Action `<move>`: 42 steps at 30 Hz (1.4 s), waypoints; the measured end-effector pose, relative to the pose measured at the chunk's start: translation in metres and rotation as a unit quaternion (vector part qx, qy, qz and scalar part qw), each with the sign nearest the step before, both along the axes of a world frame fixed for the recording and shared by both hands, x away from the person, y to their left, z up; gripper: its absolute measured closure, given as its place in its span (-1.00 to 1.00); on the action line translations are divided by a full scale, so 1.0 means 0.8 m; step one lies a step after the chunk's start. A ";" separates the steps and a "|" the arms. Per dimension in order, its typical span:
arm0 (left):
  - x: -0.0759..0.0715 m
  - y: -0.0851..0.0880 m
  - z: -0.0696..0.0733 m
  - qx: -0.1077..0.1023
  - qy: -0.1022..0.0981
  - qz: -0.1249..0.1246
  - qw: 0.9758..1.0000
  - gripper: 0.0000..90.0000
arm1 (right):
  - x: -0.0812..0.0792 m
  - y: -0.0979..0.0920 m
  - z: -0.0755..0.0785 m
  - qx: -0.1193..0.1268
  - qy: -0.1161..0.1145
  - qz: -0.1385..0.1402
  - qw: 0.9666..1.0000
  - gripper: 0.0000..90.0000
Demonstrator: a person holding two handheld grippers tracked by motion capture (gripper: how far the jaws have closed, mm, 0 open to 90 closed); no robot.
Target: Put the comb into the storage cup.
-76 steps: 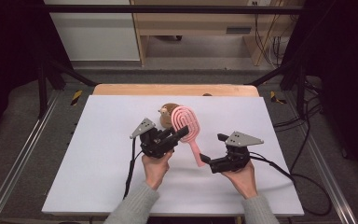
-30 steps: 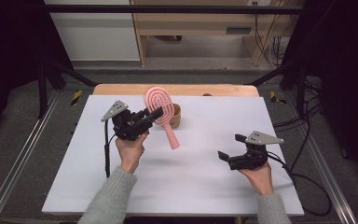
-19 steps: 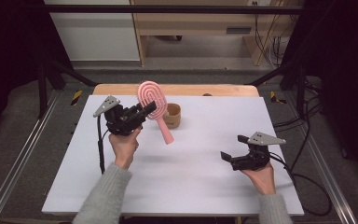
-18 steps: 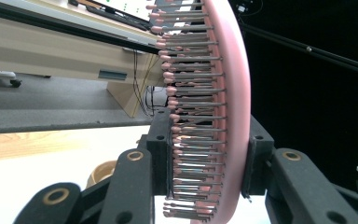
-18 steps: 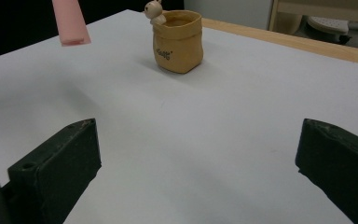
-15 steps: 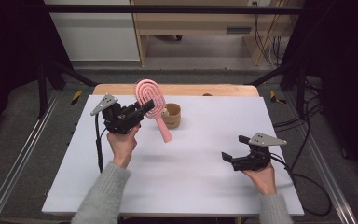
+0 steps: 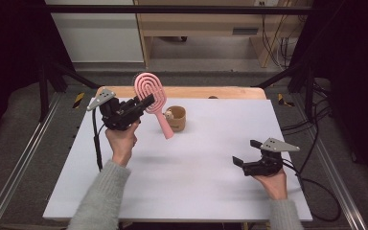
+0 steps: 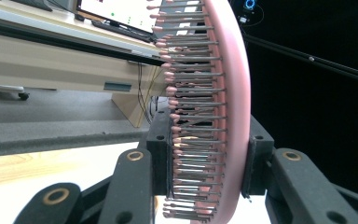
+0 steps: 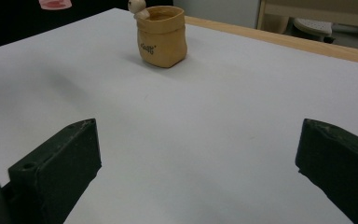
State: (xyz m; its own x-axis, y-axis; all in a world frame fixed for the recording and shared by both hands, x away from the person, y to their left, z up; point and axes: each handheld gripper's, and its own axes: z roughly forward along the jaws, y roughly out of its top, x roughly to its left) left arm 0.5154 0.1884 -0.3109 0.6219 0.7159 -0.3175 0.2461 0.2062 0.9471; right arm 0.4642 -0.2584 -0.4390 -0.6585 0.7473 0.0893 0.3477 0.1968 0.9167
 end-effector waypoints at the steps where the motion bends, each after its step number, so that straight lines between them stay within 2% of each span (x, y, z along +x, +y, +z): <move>1: 0.001 0.000 0.001 0.000 -0.001 0.000 1.000 0.41 | 0.000 -0.001 0.000 0.000 0.002 0.000 1.000 -0.99; 10: 0.008 -0.005 0.007 0.003 -0.003 0.002 1.000 0.41 | 0.001 -0.003 -0.005 -0.002 0.013 0.001 1.000 -0.99; 25: 0.024 -0.013 0.015 0.007 -0.004 0.009 1.000 0.41 | 0.001 -0.005 -0.007 -0.001 0.016 0.002 1.000 -0.99; 42: 0.045 -0.020 0.023 0.001 -0.004 0.021 1.000 0.41 | 0.001 -0.005 -0.007 0.002 0.019 0.004 1.000 -0.99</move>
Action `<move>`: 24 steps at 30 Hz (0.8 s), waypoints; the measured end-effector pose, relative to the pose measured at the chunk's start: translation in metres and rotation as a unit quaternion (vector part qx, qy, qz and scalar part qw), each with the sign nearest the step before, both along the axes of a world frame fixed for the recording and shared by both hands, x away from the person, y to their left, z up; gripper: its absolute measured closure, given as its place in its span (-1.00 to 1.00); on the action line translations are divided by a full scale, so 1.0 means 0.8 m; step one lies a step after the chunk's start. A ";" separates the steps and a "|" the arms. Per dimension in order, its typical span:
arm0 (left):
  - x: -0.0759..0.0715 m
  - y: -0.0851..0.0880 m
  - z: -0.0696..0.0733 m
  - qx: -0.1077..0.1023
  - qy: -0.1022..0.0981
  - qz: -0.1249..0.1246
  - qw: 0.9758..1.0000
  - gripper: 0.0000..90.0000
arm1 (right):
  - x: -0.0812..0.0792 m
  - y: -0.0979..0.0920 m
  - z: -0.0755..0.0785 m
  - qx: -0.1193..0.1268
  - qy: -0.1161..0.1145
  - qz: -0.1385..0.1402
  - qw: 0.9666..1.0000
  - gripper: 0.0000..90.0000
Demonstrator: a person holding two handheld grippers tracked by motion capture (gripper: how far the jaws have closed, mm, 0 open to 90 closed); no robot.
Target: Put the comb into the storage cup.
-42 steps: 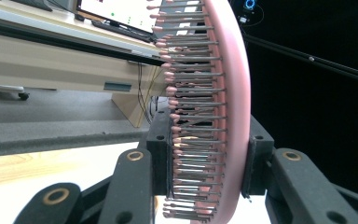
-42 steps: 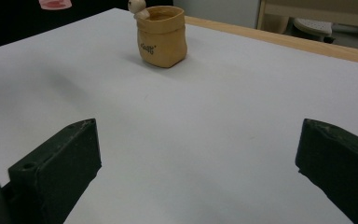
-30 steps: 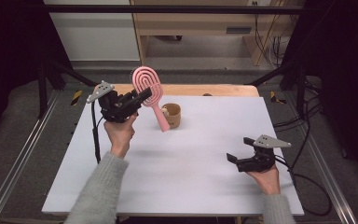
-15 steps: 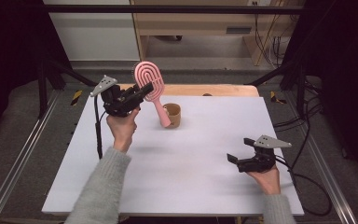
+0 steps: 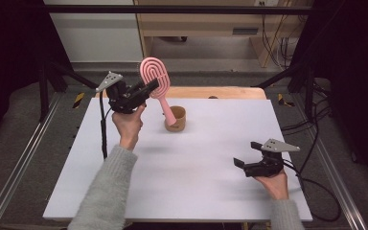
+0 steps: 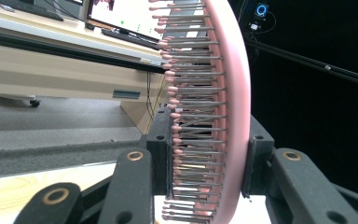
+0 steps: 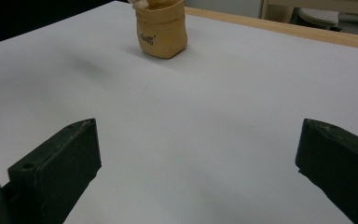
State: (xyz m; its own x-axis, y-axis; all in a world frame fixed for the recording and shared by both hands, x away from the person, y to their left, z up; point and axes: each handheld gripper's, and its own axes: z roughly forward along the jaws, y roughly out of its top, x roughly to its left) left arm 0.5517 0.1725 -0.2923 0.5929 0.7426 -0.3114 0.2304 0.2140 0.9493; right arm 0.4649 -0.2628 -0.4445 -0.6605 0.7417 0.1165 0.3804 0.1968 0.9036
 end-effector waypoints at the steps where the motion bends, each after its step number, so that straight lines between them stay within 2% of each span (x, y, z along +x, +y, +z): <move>1: 0.002 -0.001 0.000 0.000 0.001 0.000 1.000 0.41 | 0.000 0.000 0.000 0.000 0.000 0.000 1.000 -0.99; 4: 0.006 -0.003 0.001 0.005 0.001 0.002 1.000 0.41 | 0.000 0.000 0.000 -0.001 0.000 0.001 1.000 -0.99; 14: 0.022 -0.012 0.004 0.002 0.001 0.006 1.000 0.41 | 0.000 0.001 -0.001 0.000 0.002 0.002 1.000 -0.99; 19: 0.030 -0.018 -0.001 0.008 0.004 0.006 1.000 0.41 | 0.000 0.001 0.000 0.000 0.002 0.002 1.000 -0.99; 21: 0.033 -0.020 -0.002 0.019 0.003 0.012 1.000 0.41 | 0.000 0.001 -0.001 0.000 0.001 0.002 1.000 -0.99; 24: 0.038 -0.022 -0.005 0.017 0.006 0.011 1.000 0.41 | 0.000 0.001 -0.001 0.000 0.001 0.002 1.000 -0.99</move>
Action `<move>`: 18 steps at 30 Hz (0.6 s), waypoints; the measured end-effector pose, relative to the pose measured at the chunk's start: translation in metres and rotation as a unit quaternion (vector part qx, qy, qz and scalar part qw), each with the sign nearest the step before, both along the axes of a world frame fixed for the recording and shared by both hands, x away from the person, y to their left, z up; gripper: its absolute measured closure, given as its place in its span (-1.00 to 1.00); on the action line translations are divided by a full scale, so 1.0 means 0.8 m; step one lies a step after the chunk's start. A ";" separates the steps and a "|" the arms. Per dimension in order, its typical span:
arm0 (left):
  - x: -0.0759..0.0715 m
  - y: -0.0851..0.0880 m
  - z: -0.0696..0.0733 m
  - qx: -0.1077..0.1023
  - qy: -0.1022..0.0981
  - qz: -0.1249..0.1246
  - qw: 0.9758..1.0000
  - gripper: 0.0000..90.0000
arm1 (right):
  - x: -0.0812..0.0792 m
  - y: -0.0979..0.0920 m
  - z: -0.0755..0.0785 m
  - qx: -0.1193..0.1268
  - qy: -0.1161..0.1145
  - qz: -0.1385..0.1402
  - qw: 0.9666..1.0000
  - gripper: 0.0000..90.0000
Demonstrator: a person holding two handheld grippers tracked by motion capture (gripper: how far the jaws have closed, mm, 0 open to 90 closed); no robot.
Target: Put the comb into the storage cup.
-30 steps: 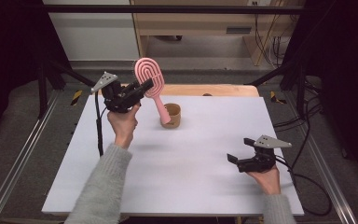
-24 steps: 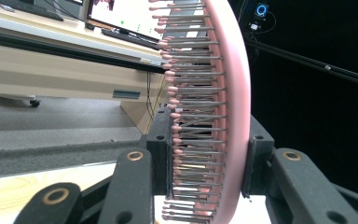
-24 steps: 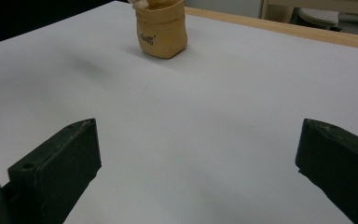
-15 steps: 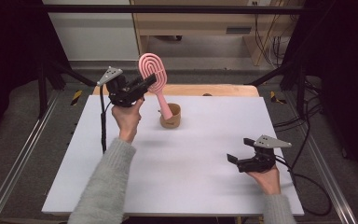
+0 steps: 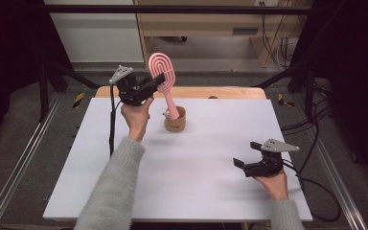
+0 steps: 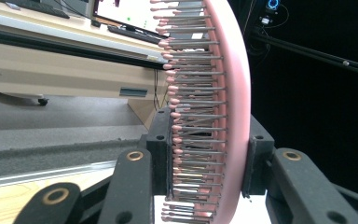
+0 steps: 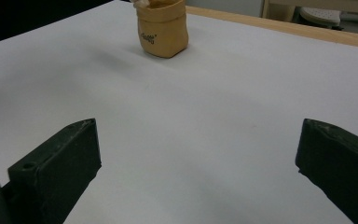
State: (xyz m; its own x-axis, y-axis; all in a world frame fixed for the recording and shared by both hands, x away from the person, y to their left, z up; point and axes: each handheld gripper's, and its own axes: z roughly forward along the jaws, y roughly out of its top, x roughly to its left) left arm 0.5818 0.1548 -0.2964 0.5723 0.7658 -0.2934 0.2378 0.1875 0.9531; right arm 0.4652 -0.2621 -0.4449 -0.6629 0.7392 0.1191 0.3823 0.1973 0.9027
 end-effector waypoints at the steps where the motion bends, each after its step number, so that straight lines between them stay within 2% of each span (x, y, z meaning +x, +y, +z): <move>1: 0.002 -0.001 -0.001 0.002 0.001 0.001 1.000 0.41 | 0.000 0.000 0.000 0.000 0.000 0.000 1.000 -0.99; 11: 0.017 -0.008 0.000 -0.001 0.002 0.007 1.000 0.41 | 0.000 0.000 -0.001 -0.001 0.000 0.000 1.000 -0.99; 15: 0.024 -0.007 0.000 -0.014 0.007 0.010 1.000 0.41 | 0.000 -0.001 0.000 -0.001 0.000 -0.001 1.000 -0.99; 18: 0.029 -0.008 0.001 -0.010 0.007 0.015 1.000 0.41 | 0.000 0.000 0.000 -0.001 0.000 -0.001 1.000 -0.99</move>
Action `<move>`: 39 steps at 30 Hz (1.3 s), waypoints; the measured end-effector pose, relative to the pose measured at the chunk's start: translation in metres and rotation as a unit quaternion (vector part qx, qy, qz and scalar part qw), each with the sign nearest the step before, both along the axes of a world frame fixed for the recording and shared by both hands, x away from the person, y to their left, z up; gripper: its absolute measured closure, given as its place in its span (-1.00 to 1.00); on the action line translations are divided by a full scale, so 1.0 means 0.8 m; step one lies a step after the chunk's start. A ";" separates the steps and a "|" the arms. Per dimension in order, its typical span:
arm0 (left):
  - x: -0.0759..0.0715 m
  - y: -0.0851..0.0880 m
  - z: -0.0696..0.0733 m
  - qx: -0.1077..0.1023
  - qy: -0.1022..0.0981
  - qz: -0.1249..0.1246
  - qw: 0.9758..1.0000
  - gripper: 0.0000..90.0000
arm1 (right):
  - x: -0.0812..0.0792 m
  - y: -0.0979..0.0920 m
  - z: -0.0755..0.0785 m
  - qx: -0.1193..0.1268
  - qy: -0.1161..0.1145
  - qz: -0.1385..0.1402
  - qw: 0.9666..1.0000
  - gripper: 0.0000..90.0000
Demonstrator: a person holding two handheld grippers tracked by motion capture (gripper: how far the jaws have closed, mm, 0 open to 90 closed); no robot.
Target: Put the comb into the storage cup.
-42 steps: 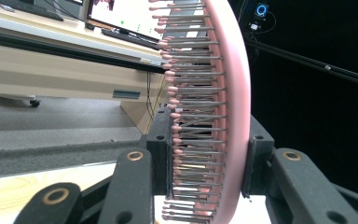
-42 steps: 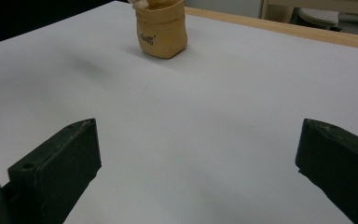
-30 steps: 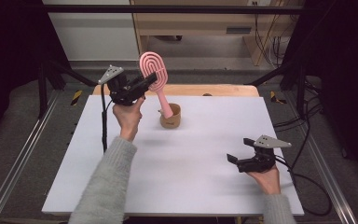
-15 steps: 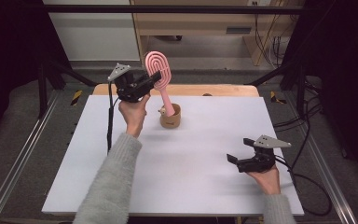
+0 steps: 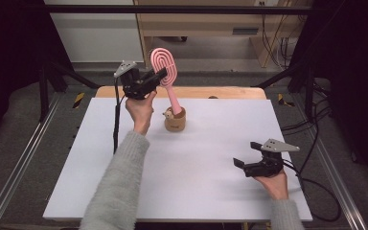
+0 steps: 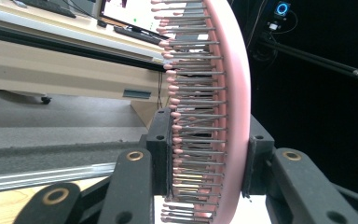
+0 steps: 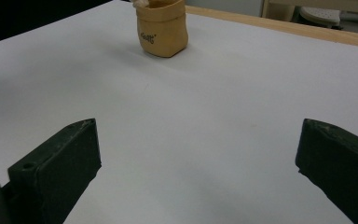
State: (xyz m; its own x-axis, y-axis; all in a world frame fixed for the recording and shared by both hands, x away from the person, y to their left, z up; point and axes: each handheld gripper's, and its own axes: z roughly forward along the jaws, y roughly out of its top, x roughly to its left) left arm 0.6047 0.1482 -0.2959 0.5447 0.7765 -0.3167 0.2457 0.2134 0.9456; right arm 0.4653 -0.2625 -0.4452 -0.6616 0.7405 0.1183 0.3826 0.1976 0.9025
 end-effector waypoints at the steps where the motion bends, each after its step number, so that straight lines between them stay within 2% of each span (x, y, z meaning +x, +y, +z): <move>1: 0.001 0.000 0.000 0.000 0.000 0.001 1.000 0.41 | 0.000 0.000 0.000 0.001 0.001 0.001 1.000 -0.99; 9: 0.011 -0.006 0.000 0.001 0.000 0.005 1.000 0.41 | 0.000 0.000 0.000 -0.001 0.000 0.000 1.000 -0.99; 23: 0.030 -0.014 -0.017 0.005 0.014 0.010 1.000 0.41 | 0.000 0.000 -0.002 -0.002 0.002 0.000 1.000 -0.99; 30: 0.035 -0.014 -0.021 0.004 0.011 0.014 1.000 0.41 | 0.000 0.000 -0.002 -0.002 0.002 -0.001 1.000 -0.99; 39: 0.043 -0.015 -0.032 0.008 0.017 0.018 1.000 0.41 | 0.001 0.000 -0.003 -0.006 0.002 0.000 1.000 -0.99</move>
